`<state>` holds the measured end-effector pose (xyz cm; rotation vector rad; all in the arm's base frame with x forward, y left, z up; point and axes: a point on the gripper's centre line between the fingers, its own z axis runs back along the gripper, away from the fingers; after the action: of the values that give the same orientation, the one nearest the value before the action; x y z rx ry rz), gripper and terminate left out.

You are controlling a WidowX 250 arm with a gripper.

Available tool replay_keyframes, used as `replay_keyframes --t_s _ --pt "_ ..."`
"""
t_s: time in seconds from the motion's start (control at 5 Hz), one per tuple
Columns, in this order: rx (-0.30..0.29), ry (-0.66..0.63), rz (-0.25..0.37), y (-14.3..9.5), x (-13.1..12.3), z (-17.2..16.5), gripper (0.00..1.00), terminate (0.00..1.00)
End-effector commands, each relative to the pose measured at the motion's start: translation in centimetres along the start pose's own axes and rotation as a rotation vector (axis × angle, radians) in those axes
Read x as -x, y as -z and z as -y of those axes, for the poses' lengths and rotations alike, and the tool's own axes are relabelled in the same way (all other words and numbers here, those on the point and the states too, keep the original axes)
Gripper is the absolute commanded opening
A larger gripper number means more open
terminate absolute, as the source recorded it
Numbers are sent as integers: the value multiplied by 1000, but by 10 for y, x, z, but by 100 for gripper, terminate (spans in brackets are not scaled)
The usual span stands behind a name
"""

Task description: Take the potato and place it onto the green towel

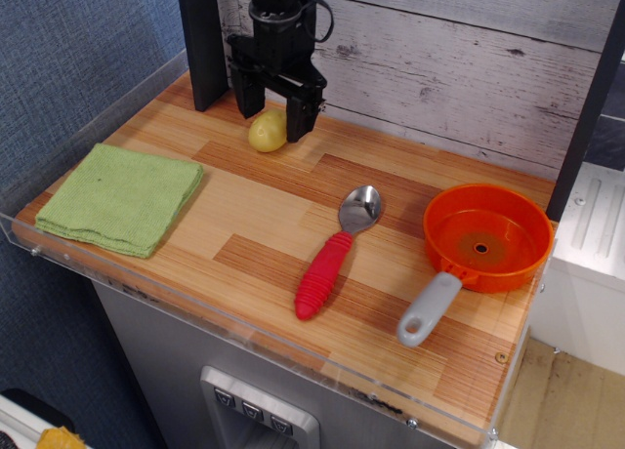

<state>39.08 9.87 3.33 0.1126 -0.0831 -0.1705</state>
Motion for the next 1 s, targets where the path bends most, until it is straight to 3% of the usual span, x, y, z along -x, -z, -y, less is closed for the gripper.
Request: replay_keyframes --t_s 0.0,0.2,0.4,0.8 --pt "-15 0 39 -4 -9 -12 100 0" --pt "-11 -1 24 2 -9 -13 100 0" --pt "-9 -10 29 0 -8 -13 0 0" --pt "-14 -57 20 -24 -2 -22 0 0"
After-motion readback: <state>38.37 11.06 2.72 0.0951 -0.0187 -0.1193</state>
